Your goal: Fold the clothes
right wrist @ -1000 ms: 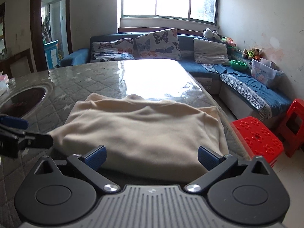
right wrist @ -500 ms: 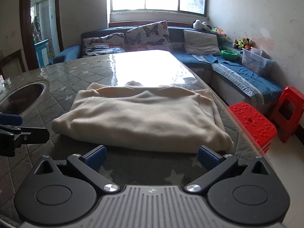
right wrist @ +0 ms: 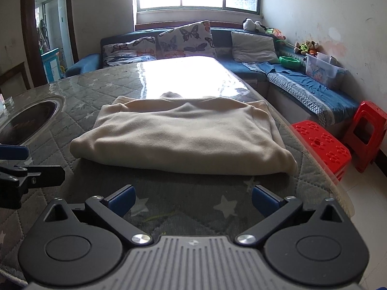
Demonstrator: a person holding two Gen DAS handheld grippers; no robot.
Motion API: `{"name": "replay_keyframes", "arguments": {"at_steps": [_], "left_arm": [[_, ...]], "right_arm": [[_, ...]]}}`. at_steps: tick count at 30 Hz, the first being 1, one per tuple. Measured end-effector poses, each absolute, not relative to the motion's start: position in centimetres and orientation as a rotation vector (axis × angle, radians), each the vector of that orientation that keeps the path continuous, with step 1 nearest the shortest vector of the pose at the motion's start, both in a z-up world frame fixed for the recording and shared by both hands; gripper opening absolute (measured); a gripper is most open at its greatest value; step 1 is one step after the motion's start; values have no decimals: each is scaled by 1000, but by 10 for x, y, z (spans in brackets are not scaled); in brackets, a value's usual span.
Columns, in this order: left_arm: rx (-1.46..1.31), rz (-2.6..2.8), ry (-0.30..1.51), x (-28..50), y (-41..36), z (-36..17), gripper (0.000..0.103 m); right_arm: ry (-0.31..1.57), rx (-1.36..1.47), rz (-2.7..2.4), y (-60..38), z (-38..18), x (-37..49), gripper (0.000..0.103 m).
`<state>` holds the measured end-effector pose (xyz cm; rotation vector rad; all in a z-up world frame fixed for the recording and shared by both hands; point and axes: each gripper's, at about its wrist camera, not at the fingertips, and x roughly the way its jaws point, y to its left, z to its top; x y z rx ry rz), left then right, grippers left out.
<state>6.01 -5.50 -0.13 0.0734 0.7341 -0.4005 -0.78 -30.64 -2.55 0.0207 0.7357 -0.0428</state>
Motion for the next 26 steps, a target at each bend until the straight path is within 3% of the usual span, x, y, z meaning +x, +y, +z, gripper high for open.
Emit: {"name": "replay_keyframes", "arguments": {"at_steps": [26], "left_arm": [[102, -422, 745, 53, -67, -5, 103]], "right_arm": [[741, 38, -46, -308, -29, -17, 103]]}}
